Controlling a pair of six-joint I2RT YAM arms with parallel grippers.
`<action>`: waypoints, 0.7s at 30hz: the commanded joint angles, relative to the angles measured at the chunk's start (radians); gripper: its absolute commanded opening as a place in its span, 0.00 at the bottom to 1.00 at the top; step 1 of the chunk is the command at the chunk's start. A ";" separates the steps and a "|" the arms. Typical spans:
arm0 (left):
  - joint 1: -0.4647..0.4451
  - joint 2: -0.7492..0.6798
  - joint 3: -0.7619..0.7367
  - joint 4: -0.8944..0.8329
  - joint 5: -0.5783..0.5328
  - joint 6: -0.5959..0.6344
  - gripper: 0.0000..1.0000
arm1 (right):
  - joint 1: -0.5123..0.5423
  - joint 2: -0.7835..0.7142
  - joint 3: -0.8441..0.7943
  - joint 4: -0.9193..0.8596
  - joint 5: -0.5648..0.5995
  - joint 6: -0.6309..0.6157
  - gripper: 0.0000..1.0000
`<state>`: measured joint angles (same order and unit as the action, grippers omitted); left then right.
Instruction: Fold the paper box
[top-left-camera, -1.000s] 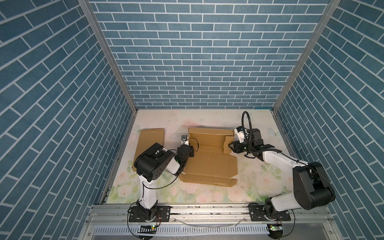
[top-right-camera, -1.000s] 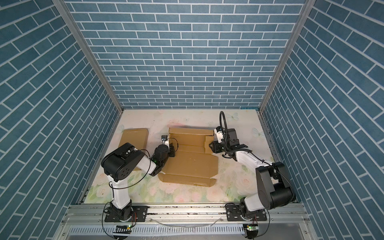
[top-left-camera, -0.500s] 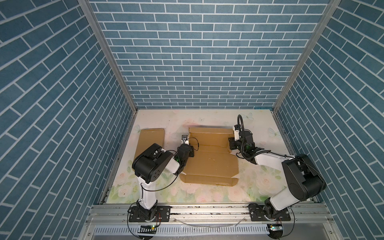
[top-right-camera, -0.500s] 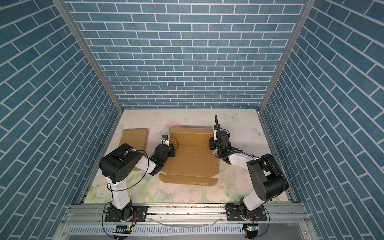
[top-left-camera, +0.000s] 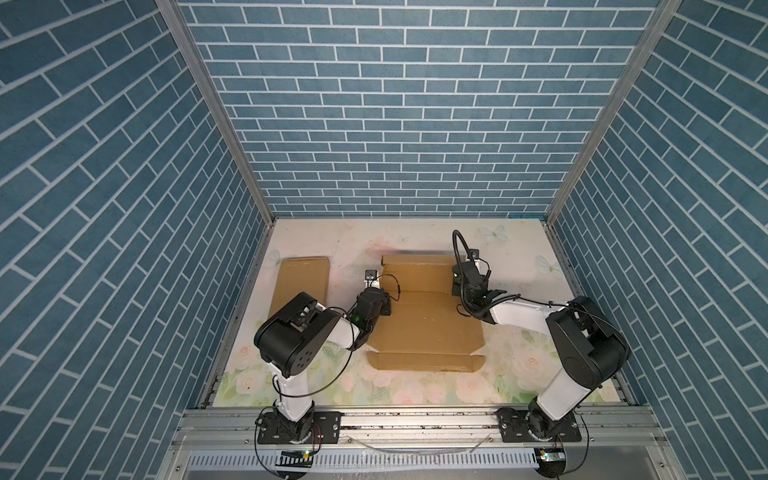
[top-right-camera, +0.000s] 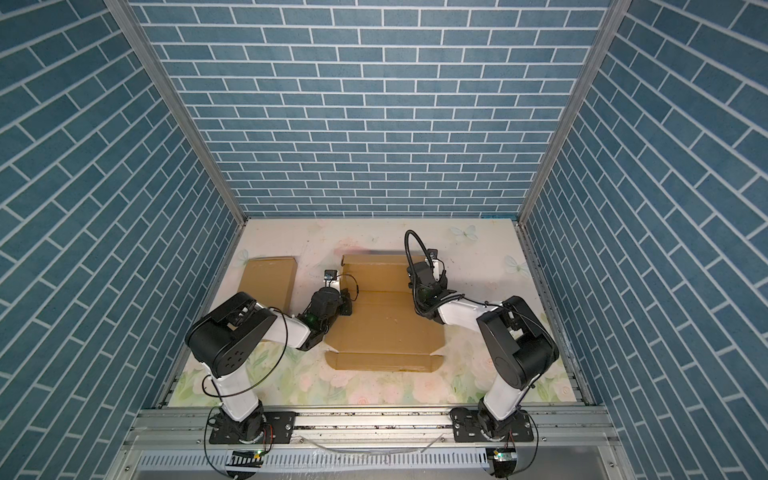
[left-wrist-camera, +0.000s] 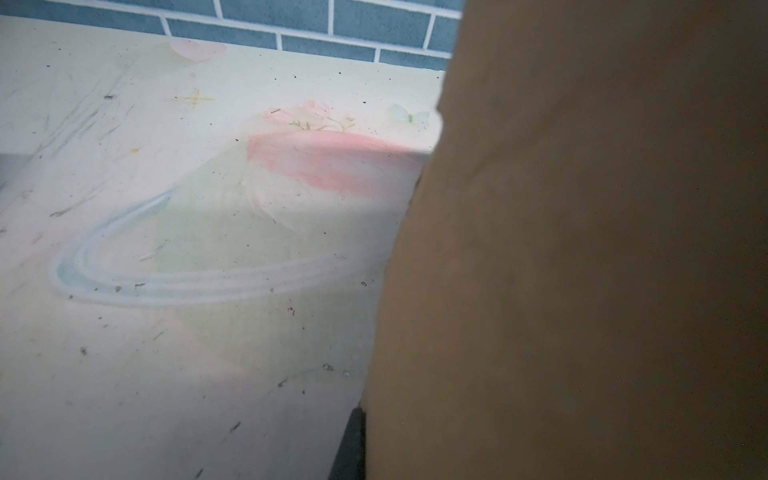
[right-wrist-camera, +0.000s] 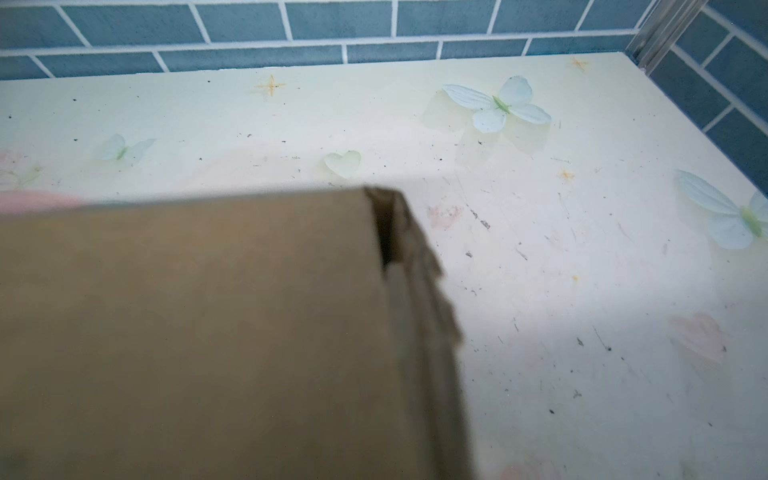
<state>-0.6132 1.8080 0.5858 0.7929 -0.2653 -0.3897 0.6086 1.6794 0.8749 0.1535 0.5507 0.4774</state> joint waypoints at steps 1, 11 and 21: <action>-0.009 -0.080 0.044 -0.170 -0.006 -0.001 0.06 | -0.018 -0.018 0.077 -0.276 0.012 0.078 0.04; -0.003 -0.242 0.253 -0.853 0.102 -0.053 0.05 | -0.042 -0.079 0.232 -0.816 -0.311 0.171 0.28; -0.005 -0.216 0.430 -1.297 0.223 -0.014 0.09 | -0.050 -0.137 0.238 -0.899 -0.590 0.178 0.50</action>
<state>-0.6155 1.5772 0.9600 -0.3176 -0.1020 -0.4171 0.5636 1.5944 1.0790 -0.6624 0.0795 0.6407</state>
